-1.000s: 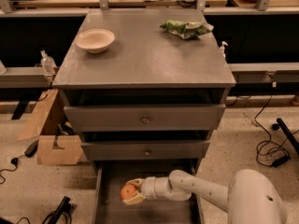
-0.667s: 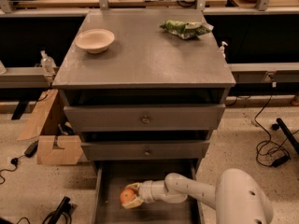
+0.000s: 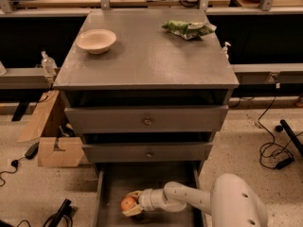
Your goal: Place orange into bottom drawer
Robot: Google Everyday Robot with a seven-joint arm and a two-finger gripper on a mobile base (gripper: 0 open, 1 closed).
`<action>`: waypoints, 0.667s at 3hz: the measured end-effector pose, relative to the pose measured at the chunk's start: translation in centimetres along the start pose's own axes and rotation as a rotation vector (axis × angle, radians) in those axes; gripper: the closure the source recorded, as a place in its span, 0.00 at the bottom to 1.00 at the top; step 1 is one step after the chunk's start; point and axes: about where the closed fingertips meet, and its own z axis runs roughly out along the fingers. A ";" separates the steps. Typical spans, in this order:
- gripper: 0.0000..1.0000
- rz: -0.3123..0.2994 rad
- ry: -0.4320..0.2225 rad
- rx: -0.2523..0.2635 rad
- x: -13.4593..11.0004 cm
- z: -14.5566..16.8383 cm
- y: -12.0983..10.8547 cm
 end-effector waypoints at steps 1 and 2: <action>0.75 -0.001 -0.001 -0.004 -0.1 0.1 0.1; 0.51 0.000 -0.002 -0.007 -0.1 0.3 0.3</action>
Offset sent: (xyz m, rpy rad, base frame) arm -0.0007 0.0014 0.0006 0.0021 0.0007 0.0031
